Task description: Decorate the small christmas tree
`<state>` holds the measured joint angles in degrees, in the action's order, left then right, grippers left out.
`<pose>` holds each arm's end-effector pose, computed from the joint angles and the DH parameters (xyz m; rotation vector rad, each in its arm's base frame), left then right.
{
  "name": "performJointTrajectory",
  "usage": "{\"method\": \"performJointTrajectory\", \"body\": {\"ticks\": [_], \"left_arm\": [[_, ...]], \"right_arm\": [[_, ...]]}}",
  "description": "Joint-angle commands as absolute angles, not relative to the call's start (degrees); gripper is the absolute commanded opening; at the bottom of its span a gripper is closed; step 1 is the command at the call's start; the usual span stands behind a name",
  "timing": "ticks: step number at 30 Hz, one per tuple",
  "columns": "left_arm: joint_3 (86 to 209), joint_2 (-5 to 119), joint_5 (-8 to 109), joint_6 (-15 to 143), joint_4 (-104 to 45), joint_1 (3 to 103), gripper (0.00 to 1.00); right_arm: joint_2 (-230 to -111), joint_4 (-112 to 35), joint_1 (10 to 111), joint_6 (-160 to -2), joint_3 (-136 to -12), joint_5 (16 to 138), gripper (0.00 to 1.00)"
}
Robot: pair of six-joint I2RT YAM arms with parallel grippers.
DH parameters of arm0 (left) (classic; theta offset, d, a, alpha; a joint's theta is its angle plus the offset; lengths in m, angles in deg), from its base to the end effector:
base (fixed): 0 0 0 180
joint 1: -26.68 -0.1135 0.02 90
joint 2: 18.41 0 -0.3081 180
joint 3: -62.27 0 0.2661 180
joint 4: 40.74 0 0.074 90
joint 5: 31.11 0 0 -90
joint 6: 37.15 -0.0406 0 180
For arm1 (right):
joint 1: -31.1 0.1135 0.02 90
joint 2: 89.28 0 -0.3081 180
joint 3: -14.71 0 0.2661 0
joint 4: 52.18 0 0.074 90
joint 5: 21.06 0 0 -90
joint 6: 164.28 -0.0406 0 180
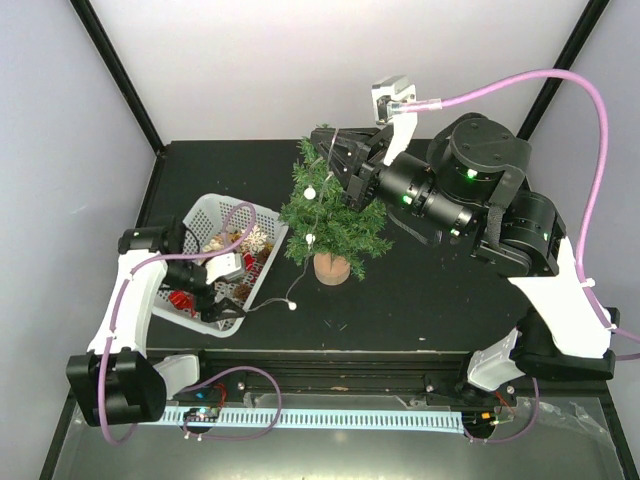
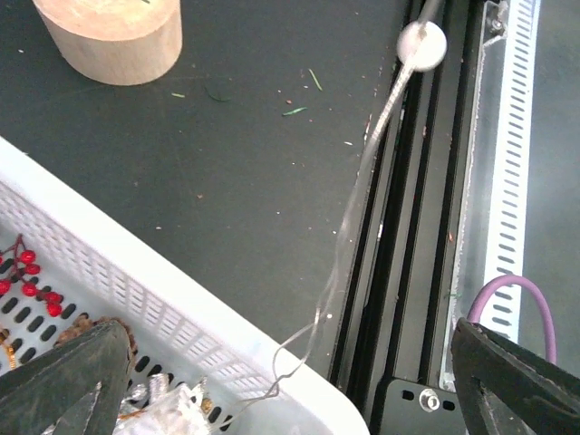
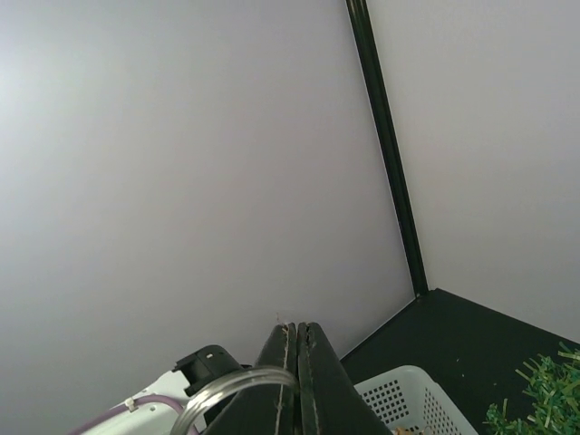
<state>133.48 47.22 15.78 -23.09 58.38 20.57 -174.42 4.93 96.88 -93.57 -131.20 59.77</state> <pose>0.1534 -0.0115 0.3166 1.4463 2.1270 -0.8186 0.1034 0.2141 0.6600 -0.5055 1.5231 1.0578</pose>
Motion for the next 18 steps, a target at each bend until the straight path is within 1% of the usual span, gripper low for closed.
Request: {"method": "performJointTrajectory", "body": {"ticks": [1, 6, 11, 14, 18], "left_arm": [[130.58, 45.69, 13.91, -25.03, 53.88, 21.83, 0.97], [128.17, 44.9, 13.43, -19.69, 44.79, 22.29, 0.99], [126.22, 44.4, 14.0, -19.1, 39.57, 23.98, 0.99], [125.84, 44.34, 13.81, -20.23, 39.28, 24.74, 0.99], [126.06, 44.53, 11.89, -24.47, 42.51, 24.99, 0.97]], "right_arm": [[-174.01, 5.8, 97.11, -94.7, -132.27, 58.26, 0.01], [-174.03, 6.22, 97.1, -95.9, -132.37, 58.2, 0.01], [-174.1, 7.82, 97.0, -96.83, -132.36, 57.66, 0.01], [-174.09, 8.91, 96.55, -97.54, -132.32, 57.38, 0.01], [-173.84, 10.16, 96.02, -98.3, -131.98, 57.48, 0.01]]}}
